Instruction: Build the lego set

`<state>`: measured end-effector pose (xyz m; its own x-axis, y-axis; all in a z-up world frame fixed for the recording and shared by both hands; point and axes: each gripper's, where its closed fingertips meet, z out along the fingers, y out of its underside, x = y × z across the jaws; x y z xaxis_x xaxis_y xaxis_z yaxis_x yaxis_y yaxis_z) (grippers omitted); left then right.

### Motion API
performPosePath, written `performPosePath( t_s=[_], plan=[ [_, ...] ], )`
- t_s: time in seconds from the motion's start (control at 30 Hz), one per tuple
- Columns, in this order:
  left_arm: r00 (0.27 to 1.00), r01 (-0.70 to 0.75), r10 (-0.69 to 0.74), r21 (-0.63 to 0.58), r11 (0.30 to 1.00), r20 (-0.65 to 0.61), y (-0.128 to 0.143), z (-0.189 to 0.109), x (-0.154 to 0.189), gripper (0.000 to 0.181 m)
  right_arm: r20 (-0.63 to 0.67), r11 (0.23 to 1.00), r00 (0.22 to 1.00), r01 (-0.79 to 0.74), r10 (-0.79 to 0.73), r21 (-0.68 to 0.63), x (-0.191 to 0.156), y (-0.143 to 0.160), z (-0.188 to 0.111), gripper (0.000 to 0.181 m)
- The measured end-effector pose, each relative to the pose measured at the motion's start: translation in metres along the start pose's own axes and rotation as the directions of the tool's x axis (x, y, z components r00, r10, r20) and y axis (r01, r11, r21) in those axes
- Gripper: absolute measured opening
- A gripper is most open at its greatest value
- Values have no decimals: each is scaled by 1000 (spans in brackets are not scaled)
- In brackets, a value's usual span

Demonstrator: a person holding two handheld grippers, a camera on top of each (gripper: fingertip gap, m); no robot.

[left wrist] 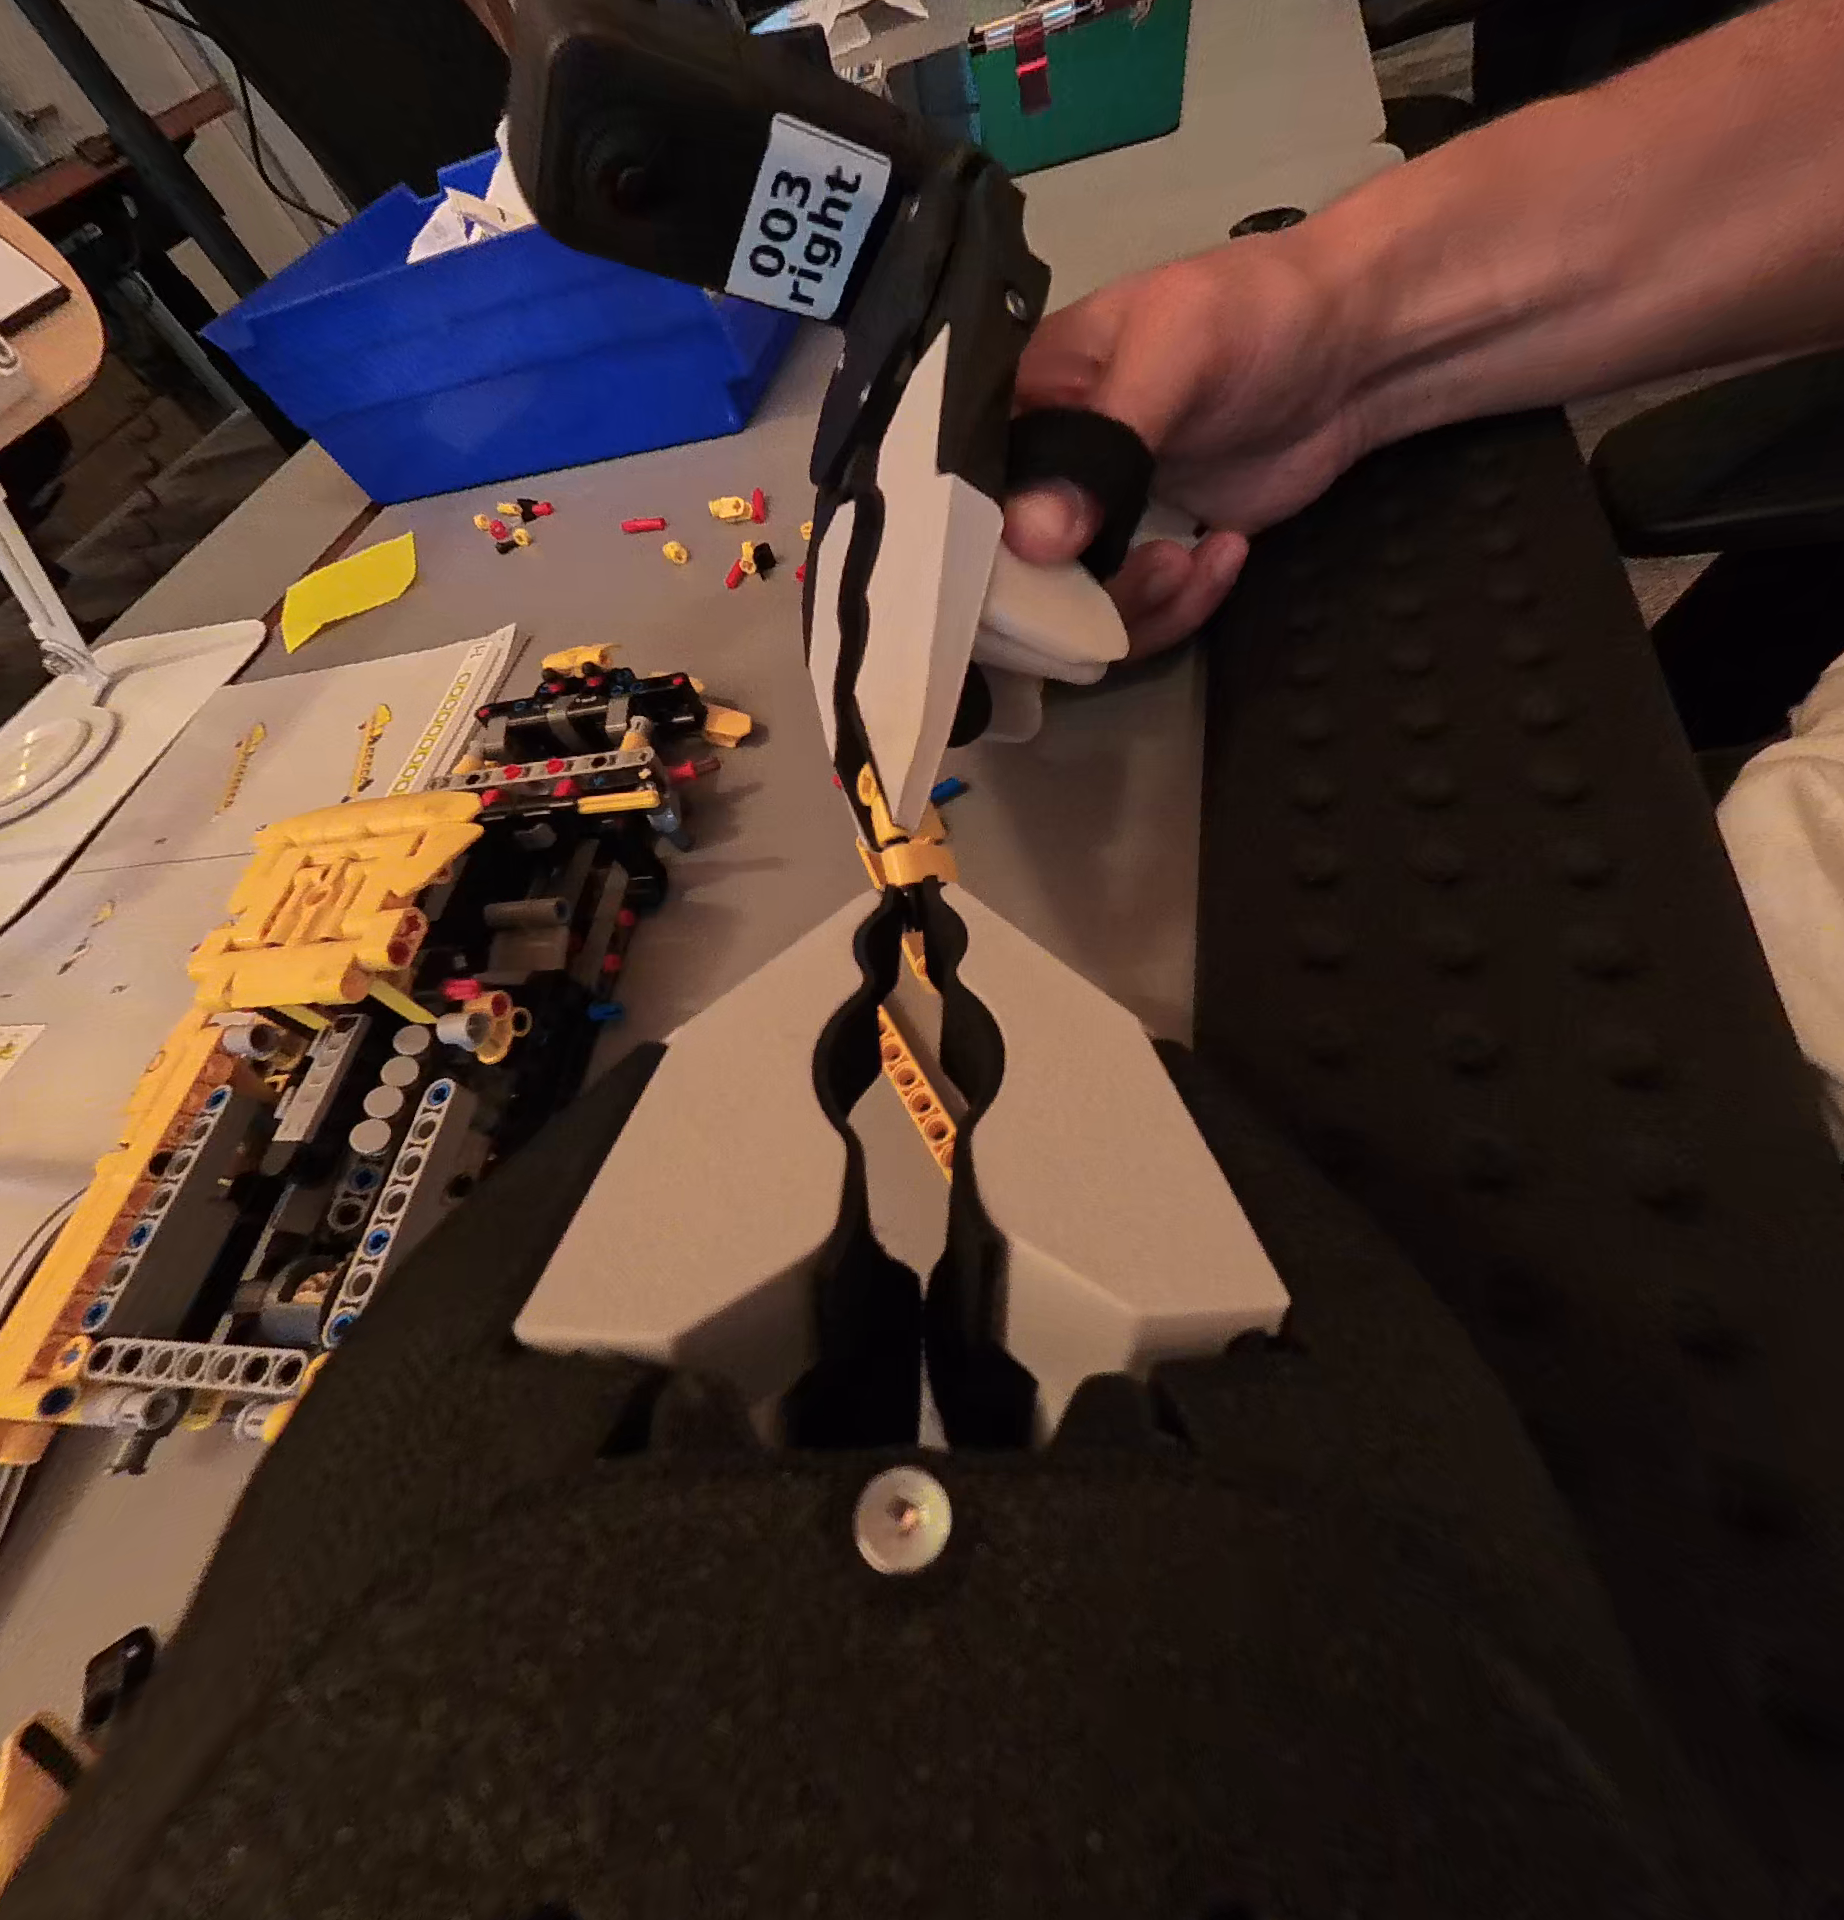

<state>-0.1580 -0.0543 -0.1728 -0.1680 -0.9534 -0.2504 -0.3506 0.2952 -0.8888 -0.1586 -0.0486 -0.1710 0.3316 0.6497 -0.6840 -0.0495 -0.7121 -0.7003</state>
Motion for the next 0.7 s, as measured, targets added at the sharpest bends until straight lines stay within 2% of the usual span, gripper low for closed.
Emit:
performPosePath(
  t_s=[0.43, 0.53, 0.57, 0.63, 0.7],
  plan=[
    [1000, 19, -19, 6, 1000, 10, -2, 1, -3, 2, 4, 1000, 1000, -13, 13, 19, 2, -3, 1, 7],
    [996, 86, -87, 46, 995, 15, -5, 0, -15, 3, 51, 993, 996, -71, 67, 92, 4, -17, -1, 6],
    [990, 139, -139, 77, 987, 2, -9, -4, -20, 3, 62, 992, 997, -41, 34, 121, 2, -24, -2, 7],
    [972, 232, -233, 96, 968, -1, -8, -12, -37, 3, -49, 978, 997, 71, -62, 195, 9, -46, -11, 33],
    [947, 321, -320, 117, 940, -30, -10, -21, -52, 3, -120, 960, 981, 173, -150, 220, 5, -67, -21, 36]
  ],
)
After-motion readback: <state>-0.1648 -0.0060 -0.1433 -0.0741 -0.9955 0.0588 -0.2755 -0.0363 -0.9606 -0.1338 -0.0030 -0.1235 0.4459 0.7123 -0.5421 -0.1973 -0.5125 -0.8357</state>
